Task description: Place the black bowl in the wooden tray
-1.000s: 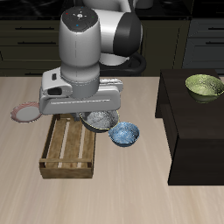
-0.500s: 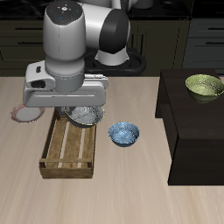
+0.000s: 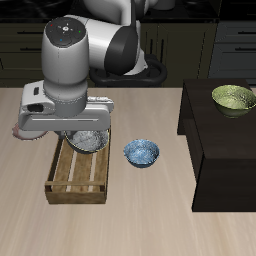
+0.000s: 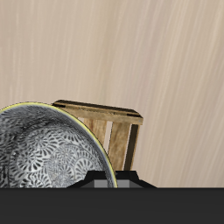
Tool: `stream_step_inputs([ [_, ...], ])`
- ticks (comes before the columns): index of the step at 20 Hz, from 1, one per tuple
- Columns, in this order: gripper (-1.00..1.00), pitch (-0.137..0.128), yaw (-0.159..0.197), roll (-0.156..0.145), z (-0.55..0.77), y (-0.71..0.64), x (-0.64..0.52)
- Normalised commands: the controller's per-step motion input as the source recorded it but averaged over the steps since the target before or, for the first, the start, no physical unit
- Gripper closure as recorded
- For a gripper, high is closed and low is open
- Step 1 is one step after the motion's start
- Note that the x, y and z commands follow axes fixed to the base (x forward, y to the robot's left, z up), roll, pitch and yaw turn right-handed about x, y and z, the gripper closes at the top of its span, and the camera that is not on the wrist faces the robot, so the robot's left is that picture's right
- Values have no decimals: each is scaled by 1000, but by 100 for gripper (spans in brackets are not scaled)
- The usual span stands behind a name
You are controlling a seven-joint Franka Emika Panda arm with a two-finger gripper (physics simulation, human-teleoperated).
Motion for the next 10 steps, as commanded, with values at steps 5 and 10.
stream_step_inputs([
  [5, 100, 37, -3, 6, -308, 2, 2],
  [10, 100, -25, -19, 2, -234, 42, -160],
])
